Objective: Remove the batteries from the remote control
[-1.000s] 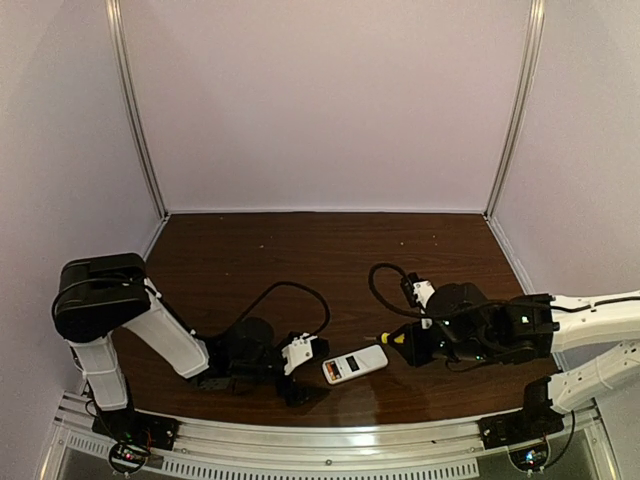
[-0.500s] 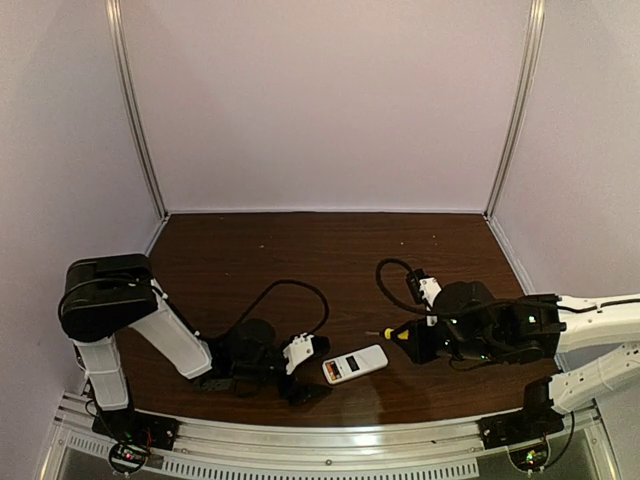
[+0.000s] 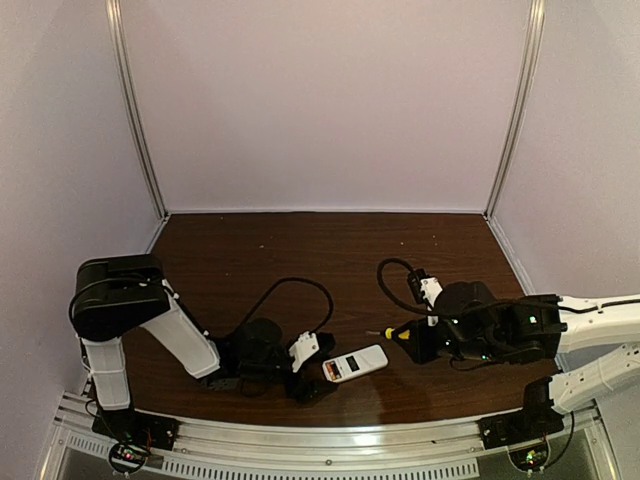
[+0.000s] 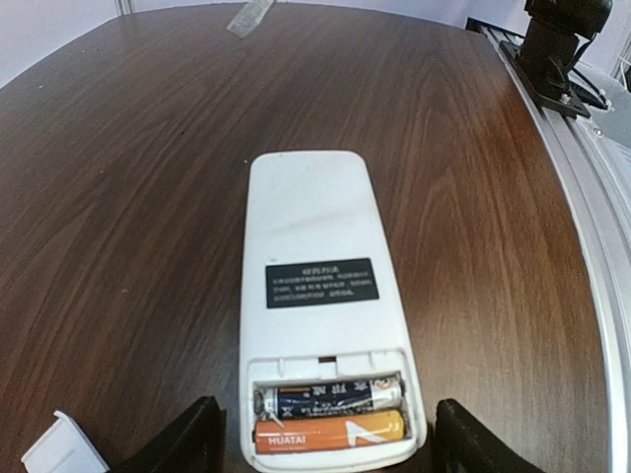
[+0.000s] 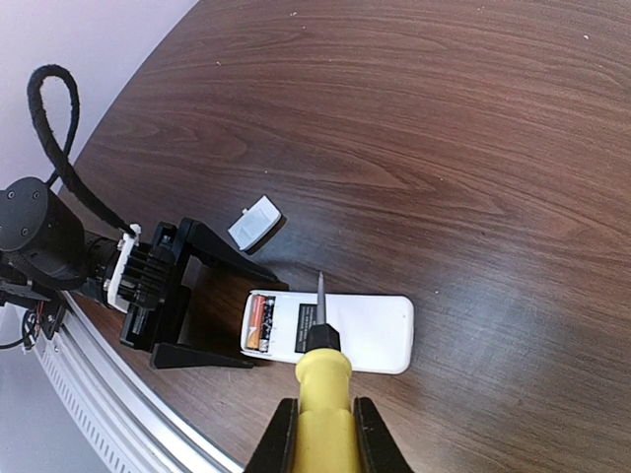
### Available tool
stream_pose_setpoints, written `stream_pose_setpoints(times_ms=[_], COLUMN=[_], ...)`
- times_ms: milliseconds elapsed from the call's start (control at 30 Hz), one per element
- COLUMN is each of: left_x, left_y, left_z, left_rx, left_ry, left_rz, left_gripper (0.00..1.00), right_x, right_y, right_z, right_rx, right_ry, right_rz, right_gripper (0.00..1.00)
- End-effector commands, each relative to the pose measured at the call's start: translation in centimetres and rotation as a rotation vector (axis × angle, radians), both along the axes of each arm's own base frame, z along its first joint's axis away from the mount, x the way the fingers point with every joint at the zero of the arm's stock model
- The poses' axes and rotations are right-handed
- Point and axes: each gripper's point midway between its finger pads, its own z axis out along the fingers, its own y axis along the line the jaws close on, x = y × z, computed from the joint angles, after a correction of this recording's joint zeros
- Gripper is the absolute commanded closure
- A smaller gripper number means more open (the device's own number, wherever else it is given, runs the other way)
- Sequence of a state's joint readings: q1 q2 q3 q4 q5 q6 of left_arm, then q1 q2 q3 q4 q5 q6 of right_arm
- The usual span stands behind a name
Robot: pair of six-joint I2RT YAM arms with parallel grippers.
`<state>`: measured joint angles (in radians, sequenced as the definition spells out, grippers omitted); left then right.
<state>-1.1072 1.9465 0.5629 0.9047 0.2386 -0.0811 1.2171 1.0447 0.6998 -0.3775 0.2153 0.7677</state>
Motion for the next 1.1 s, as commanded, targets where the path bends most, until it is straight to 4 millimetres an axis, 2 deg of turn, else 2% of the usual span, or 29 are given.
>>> stream_pose_setpoints(times_ms=[0, 133, 267, 467, 533, 667, 800, 867, 900, 1067], left_x=[0.3, 0.5, 0.7, 0.5, 0.4, 0.3, 0.7, 1.0, 1.3, 2.1], left_y=[-0.5, -0.2, 0.2, 0.3, 0.4, 0.4, 0.1, -0.4, -0.6, -0.9], left_z=[-0.6, -1.4, -1.8, -1.7, -1.5, 0.1, 1.5, 1.6, 1.6, 2.6], left_rx=[0.01, 0.045, 0.069, 0.08, 0.07, 0.017, -0.017, 0.004, 0.016, 0.009], left_ry=[-0.008, -0.035, -0.058, -0.086, -0.104, -0.168, -0.257, -0.296, -0.312, -0.403], left_rz=[0.012, 0.022, 0.026, 0.001, -0.01, -0.023, -0.042, -0.052, -0.053, -0.042], left_gripper=[0.26, 0.34, 0.37, 0.52, 0.61, 0.72, 0.83, 0.96, 0.99, 1.0], right_x=[0.1, 0.0, 0.0, 0.0, 0.0, -0.3, -0.8, -1.0, -1.1, -1.2], right_y=[-0.4, -0.5, -0.7, -0.8, -0.8, -0.2, 1.1, 1.9, 2.2, 3.4], right_z=[0.2, 0.2, 0.3, 0.2, 0.2, 0.3, 0.4, 0.4, 0.4, 0.1], right_rx=[0.012, 0.012, 0.013, 0.007, 0.008, 0.017, 0.033, 0.036, 0.034, 0.034], right_ry=[-0.01, -0.01, -0.012, -0.014, -0.013, -0.006, 0.003, 0.011, 0.015, 0.023], right_rz=[-0.021, -0.019, -0.021, -0.021, -0.017, 0.01, 0.07, 0.104, 0.115, 0.147], right_gripper=[1.0, 1.0, 1.0, 1.0, 1.0, 1.0, 1.0, 1.0, 1.0, 1.0])
